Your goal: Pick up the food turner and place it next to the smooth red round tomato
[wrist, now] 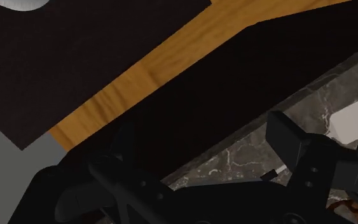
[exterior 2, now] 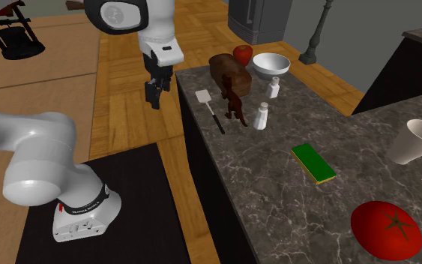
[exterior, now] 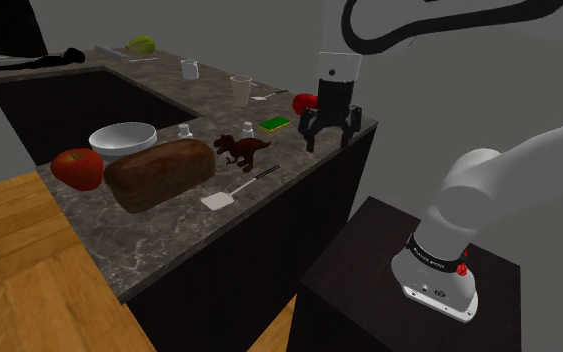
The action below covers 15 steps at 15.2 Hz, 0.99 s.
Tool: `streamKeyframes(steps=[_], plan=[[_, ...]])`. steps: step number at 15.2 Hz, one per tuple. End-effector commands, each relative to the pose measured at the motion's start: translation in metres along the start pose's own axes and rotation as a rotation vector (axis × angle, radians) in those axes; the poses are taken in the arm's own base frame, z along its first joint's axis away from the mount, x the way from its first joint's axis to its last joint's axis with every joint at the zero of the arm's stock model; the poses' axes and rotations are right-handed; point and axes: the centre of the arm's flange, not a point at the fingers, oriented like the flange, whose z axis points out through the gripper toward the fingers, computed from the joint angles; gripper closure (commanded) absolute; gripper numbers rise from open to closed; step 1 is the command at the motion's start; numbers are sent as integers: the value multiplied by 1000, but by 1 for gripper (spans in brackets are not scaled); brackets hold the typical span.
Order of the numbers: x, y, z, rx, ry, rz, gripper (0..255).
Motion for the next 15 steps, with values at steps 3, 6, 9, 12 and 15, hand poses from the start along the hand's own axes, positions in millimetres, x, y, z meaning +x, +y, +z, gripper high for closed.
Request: streamKeyframes(steps=[3,6,9,12,15], plan=[[2,-49,26,6,43,221,0],[13,-82,43,8,73,380,0],[30,-113,60,10,104,538,0],[52,-141,76,12,135,696,0],[79,-165,91,14,165,855,0]])
